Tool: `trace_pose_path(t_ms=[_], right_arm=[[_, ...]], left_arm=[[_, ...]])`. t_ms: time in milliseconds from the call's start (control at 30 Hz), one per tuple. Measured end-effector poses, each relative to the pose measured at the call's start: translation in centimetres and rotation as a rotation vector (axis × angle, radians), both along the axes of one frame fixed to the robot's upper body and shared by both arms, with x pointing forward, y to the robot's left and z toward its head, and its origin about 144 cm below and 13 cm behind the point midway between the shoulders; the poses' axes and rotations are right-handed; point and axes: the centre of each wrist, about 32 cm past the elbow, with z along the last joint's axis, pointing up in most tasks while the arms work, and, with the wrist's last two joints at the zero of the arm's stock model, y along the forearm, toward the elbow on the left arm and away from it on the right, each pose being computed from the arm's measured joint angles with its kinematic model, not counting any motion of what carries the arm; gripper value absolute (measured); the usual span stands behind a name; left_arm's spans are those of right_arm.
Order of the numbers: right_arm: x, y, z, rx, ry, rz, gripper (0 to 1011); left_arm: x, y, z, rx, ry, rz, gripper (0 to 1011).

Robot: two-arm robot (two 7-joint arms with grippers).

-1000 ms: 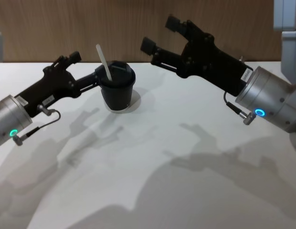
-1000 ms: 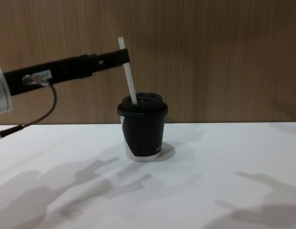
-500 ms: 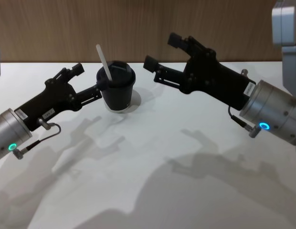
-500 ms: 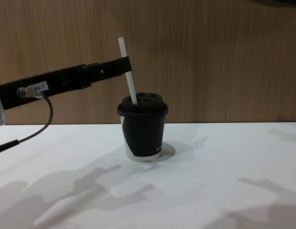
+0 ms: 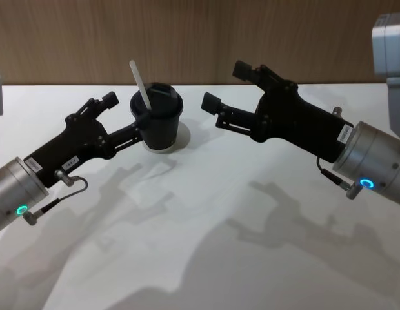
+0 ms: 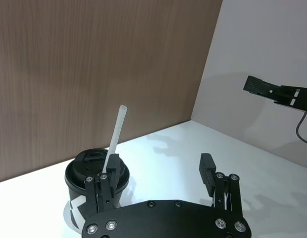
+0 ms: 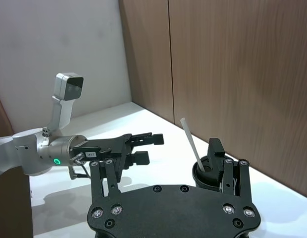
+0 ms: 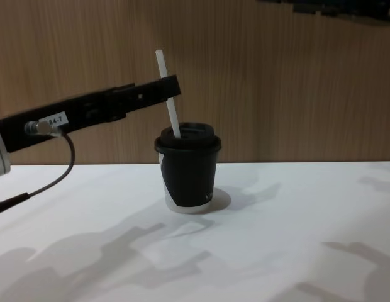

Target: Pick up the straw with one hand, pass it to the other hand, and insert it into the cup.

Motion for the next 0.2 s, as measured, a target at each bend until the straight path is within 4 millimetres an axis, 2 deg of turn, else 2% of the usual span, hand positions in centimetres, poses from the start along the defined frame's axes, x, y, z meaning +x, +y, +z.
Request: trace_pose_path(t_ms=[200], right_arm=[[-0.15, -0.14, -0.1, -0.004, 0.006, 0.002, 1001]], left_arm=[[-0.21, -0.12, -0.11, -0.003, -0.002, 0.0, 1003]])
